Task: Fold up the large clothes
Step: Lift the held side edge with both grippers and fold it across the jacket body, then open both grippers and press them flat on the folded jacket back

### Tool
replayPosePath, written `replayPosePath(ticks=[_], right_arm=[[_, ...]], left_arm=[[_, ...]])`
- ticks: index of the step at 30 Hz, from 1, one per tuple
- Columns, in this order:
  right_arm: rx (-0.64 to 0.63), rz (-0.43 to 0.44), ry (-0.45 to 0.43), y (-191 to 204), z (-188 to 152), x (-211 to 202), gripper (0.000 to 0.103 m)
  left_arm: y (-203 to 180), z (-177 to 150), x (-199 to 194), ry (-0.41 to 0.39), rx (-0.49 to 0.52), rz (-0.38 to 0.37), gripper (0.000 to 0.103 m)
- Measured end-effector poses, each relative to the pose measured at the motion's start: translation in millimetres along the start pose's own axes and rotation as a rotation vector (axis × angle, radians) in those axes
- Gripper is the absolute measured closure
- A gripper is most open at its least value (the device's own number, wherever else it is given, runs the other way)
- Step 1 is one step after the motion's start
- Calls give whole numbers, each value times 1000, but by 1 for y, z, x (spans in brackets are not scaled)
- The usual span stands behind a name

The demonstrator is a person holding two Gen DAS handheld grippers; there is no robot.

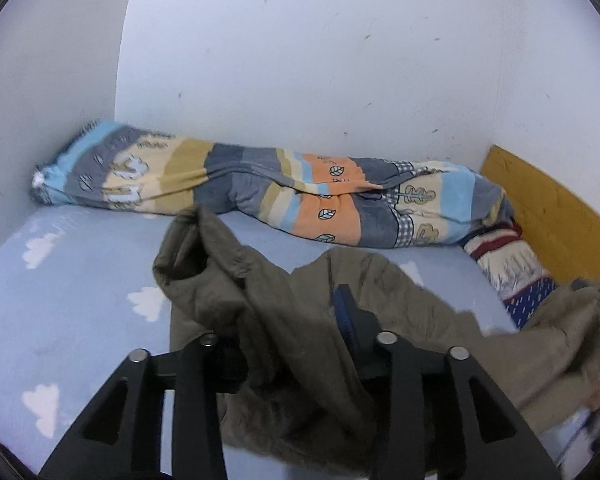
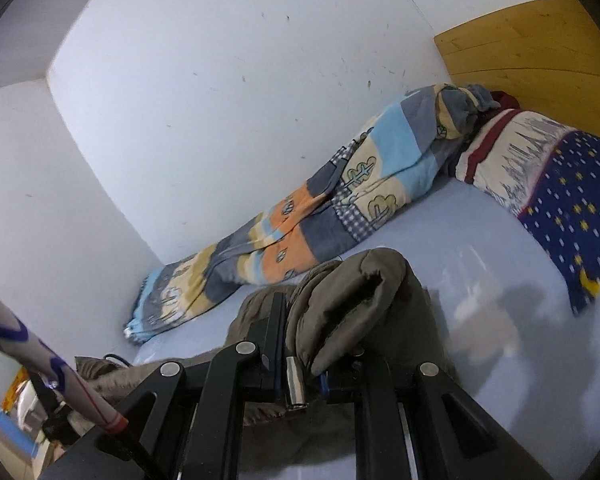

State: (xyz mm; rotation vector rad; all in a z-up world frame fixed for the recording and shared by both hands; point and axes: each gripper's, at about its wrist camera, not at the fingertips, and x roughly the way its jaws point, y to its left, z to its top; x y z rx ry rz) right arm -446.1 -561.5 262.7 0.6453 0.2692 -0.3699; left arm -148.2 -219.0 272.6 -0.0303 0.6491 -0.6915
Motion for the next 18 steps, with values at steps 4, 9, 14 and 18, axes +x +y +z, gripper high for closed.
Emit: replayPosePath(ticks=[4,9,14,18], right_arm=[[18,-63,25,-9,28,64,90],[43,-152,61,-34,43,140,91],[75,-239,126,-67,42,203,90],[111,-277,172,-88,35,238,86]], left_arm=[[23,31,30,21,-113,-36,50],[42,48,45,-36,-142,26,45],[40,41,59,-78,-36,105,41],[21,13,92,13,38,61,41]])
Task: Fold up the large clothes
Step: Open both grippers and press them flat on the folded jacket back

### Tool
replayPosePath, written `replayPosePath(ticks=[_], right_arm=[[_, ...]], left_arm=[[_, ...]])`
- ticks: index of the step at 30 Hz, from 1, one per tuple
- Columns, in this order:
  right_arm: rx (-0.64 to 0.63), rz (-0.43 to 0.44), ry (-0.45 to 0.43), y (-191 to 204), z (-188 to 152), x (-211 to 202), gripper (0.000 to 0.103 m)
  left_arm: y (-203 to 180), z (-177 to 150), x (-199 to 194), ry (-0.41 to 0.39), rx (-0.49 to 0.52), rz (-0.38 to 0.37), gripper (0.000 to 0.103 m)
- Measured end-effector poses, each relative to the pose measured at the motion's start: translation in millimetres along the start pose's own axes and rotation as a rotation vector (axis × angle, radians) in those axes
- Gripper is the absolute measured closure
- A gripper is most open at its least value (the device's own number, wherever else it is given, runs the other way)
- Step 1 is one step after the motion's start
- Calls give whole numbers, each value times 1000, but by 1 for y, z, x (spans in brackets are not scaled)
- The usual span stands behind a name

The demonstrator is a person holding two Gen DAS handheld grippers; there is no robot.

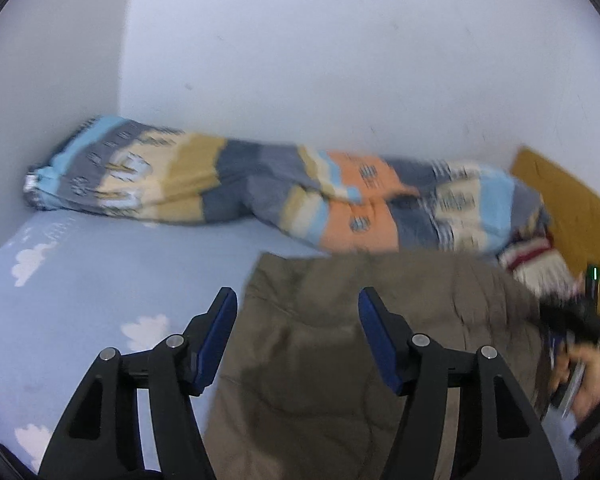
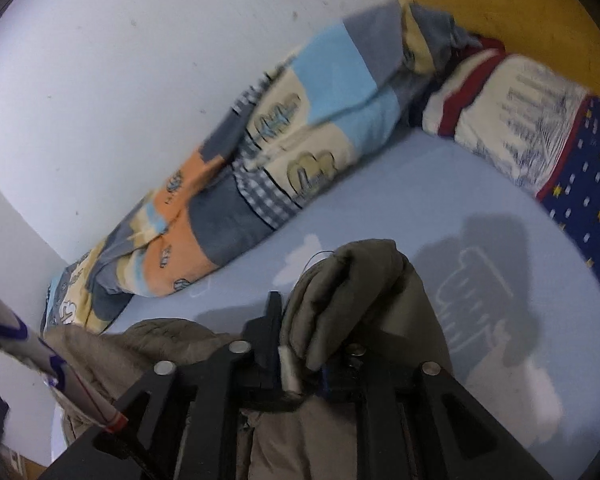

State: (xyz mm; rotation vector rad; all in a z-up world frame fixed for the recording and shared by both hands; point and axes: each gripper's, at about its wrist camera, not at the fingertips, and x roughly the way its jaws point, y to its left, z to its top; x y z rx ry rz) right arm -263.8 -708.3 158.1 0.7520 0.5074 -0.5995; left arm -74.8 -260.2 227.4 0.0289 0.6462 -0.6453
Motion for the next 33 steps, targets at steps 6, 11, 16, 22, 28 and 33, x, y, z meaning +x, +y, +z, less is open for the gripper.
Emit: replayPosePath(ticks=[6,11,16,22,28,33], right_arm=[[125,108,16,-22,-4,-7,57],[-3,134,-44,-15,-17,-50,36],[-235,74,5,19,-55,-49,36],[-338,20,39,37,-94,-16,36],[-365,-44,60,28,-96,19,37],[-390,-64,120,23,-101,47,37]], left_arm=[[-46,-43,41,106,104,-46,41],[-74,-61,56,135,134,-76,41],[-84,-67,72,136,152,-40,41],[-75,-76,101,160,120,5,38],[-63,-86,139,218,78,18,31],[-65,-92,154,194,95,32,28]])
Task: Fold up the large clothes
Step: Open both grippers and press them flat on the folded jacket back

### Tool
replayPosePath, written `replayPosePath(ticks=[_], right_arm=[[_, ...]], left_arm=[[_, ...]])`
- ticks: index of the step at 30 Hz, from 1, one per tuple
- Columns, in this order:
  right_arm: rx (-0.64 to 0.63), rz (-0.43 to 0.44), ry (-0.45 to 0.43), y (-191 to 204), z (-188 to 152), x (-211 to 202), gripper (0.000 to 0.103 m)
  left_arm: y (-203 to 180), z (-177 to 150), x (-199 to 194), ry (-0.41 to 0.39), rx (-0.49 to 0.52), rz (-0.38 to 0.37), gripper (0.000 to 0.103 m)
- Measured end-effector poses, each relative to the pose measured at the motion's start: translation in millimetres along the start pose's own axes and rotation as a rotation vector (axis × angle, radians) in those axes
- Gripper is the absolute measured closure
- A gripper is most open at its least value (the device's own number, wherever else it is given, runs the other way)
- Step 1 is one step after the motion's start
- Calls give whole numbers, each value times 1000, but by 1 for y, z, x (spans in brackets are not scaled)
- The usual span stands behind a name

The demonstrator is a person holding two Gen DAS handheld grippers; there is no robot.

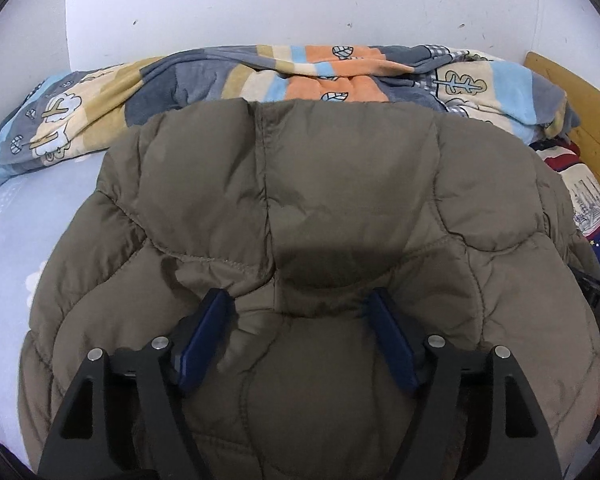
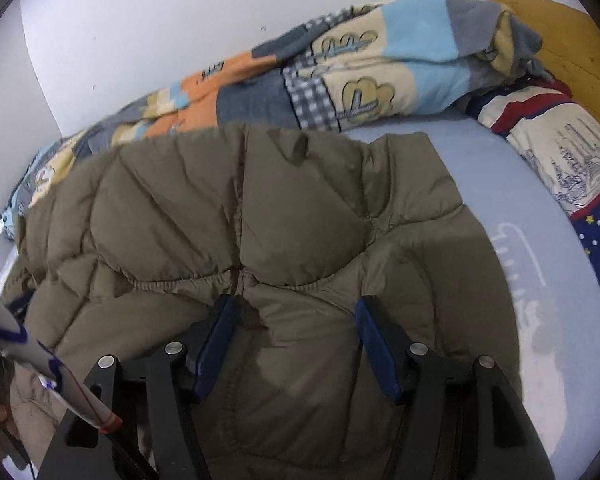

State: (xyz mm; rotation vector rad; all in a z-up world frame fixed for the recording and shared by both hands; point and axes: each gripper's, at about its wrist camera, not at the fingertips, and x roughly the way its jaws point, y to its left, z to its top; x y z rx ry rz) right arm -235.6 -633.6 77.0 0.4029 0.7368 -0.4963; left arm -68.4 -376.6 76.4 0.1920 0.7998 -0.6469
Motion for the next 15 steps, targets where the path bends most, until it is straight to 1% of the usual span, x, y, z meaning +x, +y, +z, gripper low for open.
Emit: replayPosePath(ticks=[3,6,8,10,11,12,13,15], right_arm=[[14,13,12,-3,-1,14,36],[28,14,13,-4,-1,22,36],[17,-30,28,1,0,18,37],[39,-67,44,4,-1,-2,37],[73,-32,19,5,-4,-23,38],[101,30,-23,5,-11,-49,38],[118,74,-52,6,-20,-72,38],[132,86,-59,7,-36,-101,38]], left_arm=[[3,-5,10,-15,-19,4,27],[-5,-6,15,5,11,61,27],[-9,-8,9,36,40,107,27],[-8,-13,-8,49,40,127,27],[-5,-19,-20,40,35,111,27],[-3,-24,-32,28,41,94,27],[-2,-30,-45,13,56,80,27],[1,-42,-71,-1,83,72,27]])
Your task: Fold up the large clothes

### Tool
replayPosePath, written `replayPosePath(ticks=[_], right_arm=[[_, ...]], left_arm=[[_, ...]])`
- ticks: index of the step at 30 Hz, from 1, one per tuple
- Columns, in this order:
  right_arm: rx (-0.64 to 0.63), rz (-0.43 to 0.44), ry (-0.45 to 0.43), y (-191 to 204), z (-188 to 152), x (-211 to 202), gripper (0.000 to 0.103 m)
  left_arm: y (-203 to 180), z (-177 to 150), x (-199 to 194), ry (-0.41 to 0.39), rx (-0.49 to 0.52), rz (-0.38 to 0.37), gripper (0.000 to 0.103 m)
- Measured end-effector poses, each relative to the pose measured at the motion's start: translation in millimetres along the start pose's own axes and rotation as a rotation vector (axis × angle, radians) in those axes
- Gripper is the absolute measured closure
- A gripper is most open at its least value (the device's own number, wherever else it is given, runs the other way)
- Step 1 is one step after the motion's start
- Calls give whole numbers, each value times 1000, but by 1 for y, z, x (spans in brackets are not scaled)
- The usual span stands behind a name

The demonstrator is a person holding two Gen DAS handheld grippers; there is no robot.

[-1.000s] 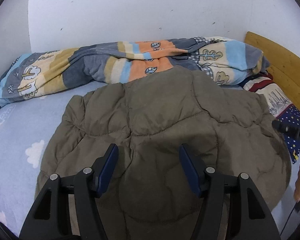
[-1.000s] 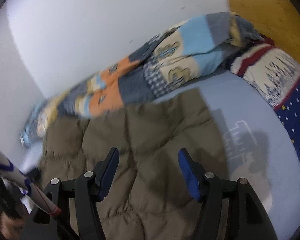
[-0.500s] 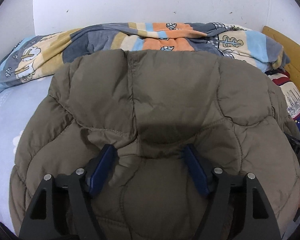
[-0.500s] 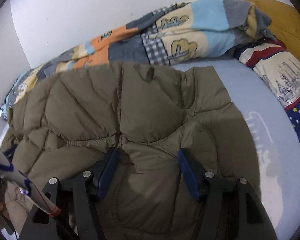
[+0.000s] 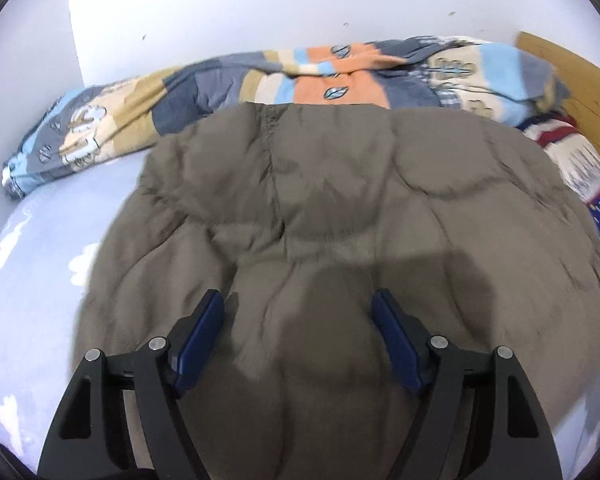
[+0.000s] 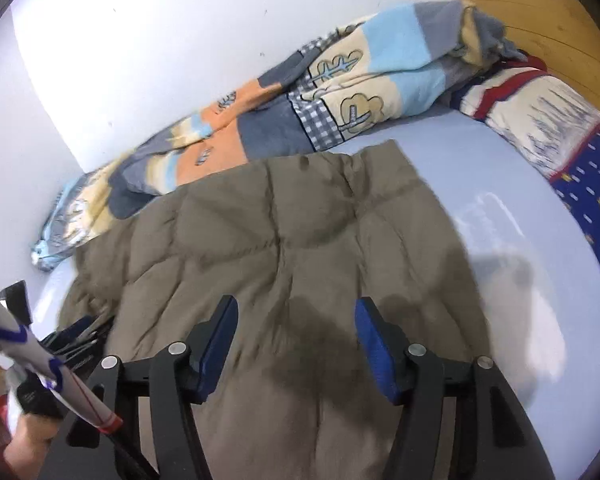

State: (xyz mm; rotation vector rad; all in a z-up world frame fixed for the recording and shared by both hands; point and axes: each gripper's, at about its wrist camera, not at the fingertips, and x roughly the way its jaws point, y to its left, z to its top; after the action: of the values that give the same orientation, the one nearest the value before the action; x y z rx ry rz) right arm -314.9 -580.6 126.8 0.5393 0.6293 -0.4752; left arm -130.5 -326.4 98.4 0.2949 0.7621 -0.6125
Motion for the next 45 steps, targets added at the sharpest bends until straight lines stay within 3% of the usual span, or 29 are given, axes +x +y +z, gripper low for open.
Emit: replayPosePath(ticks=[4,8,11,15,17,21,26,30,37,41,45], right_arm=[[29,13,54,6,-28,-37,38],[20,48,18,22,-41,-69,38],[-40,45,-5,41,-50,-77,38],[-26,59,-17,47,-50,-65,48],[-34,65,-6,49,-50,-54,60],[-77,49,-5,54,-51,-36,60],[-88,31,86,55,-63,0,60],[-79,25,128,52,-69,17,60],[-68,23,180,48,-70,27,60],[-78,32,100,54,-57,3,60],[-70,-38,26,42,-42,-13,60]], left_arm=[[5,-20,-42,14,21,6,27],[15,-39,-73,-28,42,53,27],[32,-42,-78,-46,-19,42,27],[46,-35,-74,-64,-57,76,27],[48,-34,-70,-69,-62,94,27],[42,-37,-47,-8,-47,101,27],[30,-46,-24,54,-19,129,27],[35,-49,-16,90,-51,103,26],[34,-45,-27,54,-78,110,26],[26,-39,-40,1,-66,84,26],[13,-36,-46,-32,-24,70,26]])
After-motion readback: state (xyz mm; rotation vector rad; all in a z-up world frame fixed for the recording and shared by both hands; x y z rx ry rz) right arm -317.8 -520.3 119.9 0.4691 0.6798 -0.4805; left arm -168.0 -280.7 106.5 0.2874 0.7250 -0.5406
